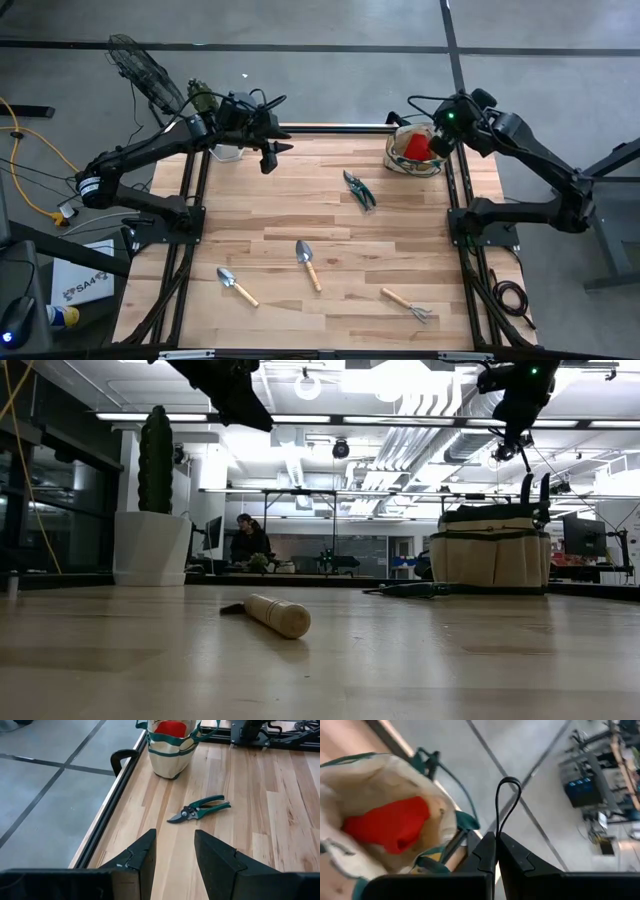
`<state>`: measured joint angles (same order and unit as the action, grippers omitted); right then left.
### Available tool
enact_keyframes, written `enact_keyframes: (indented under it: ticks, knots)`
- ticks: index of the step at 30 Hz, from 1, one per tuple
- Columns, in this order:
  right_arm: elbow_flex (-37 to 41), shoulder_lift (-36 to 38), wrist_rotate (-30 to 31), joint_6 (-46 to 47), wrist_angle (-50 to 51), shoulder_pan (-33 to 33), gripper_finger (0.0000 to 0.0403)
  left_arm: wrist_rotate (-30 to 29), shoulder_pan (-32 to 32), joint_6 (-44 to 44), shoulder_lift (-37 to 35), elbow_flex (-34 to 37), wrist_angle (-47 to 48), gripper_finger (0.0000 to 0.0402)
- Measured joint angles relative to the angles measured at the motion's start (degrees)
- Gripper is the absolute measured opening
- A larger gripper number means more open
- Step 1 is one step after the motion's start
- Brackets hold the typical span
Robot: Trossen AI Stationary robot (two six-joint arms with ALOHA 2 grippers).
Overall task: Pick & Place Garden tools in Gardening bag
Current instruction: Put the left green shear scissor into the gardening bag
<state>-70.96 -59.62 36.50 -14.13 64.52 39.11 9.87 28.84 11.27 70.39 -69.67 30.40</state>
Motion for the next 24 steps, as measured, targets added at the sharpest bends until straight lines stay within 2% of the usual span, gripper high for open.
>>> enact_keyframes:
  ticks: [3, 6, 11, 20, 24]
  knots:
    - [0.0, 0.3, -1.7, -2.0, 0.2, 0.0, 0.0003, 0.0, 0.0, 0.0, 0.0, 0.0, 0.3, 0.0129]
    - [0.0, 0.5, -0.8, -2.7, 1.8, 0.0, 0.0003, 0.0, 0.0, 0.0, 0.0, 0.0, 1.0, 0.0129]
    - [0.0, 0.9, -0.9, 0.6, 3.0, 0.0, 0.0003, -0.1, 0.0, 0.0, 0.0, 0.0, 1.5, 0.0129]
    - [0.0, 0.4, -1.1, 21.4, 3.1, 1.4, 0.0003, -0.2, 0.0, -0.8, 0.0, 0.0, 1.5, 0.0129]
    - [0.0, 0.3, -0.7, 27.5, 3.0, 2.7, 0.0003, -0.4, 0.0, -0.8, 0.0, 0.0, 1.5, 0.0129]
